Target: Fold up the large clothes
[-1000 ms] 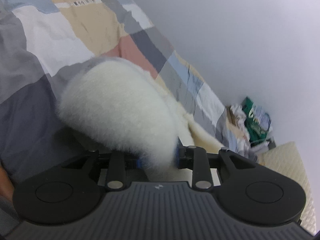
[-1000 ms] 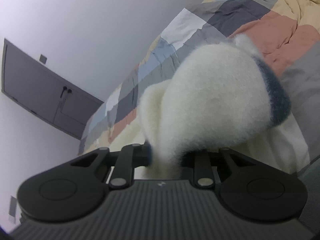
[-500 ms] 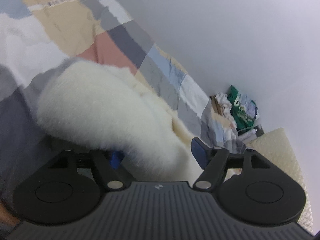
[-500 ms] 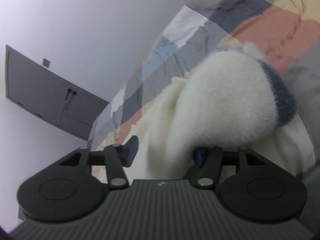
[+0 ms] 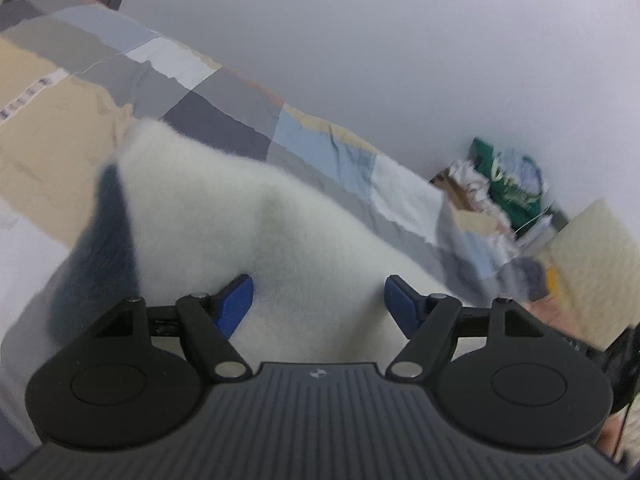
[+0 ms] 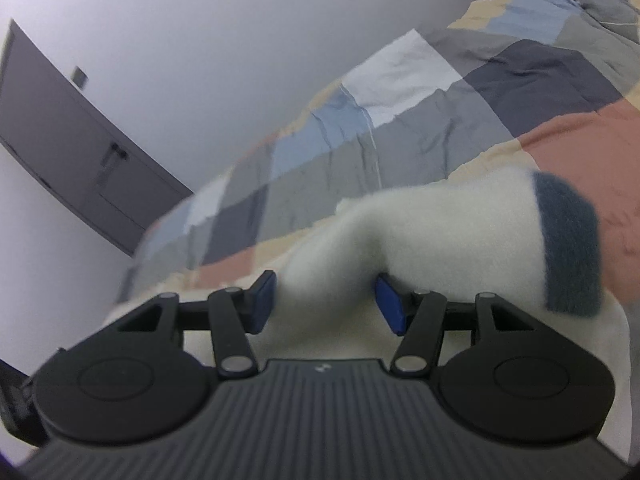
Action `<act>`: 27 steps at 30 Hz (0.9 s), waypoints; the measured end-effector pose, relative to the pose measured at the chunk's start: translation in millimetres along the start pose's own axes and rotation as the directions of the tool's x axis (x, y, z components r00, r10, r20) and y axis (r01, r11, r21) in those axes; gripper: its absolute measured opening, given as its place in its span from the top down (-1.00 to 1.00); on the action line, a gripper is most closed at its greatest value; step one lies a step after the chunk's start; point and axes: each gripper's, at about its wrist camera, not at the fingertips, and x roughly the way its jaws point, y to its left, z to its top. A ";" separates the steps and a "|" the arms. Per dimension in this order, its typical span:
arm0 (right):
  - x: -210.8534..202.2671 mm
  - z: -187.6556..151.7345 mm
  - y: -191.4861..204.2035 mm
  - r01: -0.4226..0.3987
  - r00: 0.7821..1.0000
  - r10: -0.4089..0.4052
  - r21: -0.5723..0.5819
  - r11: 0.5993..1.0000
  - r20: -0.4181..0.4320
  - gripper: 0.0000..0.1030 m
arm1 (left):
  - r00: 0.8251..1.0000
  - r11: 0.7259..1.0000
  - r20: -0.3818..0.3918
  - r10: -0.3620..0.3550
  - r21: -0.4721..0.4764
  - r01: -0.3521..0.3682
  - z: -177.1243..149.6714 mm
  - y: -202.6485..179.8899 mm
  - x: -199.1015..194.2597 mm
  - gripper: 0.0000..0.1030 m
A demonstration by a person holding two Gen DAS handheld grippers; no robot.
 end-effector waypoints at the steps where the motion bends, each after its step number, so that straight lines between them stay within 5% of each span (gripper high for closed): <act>1: 11.3 3.8 -1.7 0.013 1.000 -0.013 -0.009 1.000 -0.013 -0.11 | 1.000 1.000 -0.005 0.009 0.005 -0.008 1.4 2.4 8.4 -0.49; 14: 92.4 23.2 -11.7 0.045 0.998 -0.051 -0.161 0.986 -0.037 -0.07 | 0.998 0.999 -0.046 0.032 -0.009 -0.032 18.1 40.3 84.1 -0.49; 23: 80.0 32.2 -7.3 0.038 0.998 -0.045 -0.179 0.983 -0.036 -0.09 | 0.999 0.997 0.016 0.046 0.055 -0.047 20.4 23.5 55.7 -0.55; 27: 62.3 41.0 -8.5 0.039 0.999 -0.040 -0.190 0.981 -0.003 -0.43 | 0.991 0.990 0.091 0.099 0.089 -0.107 24.2 21.0 30.2 -0.61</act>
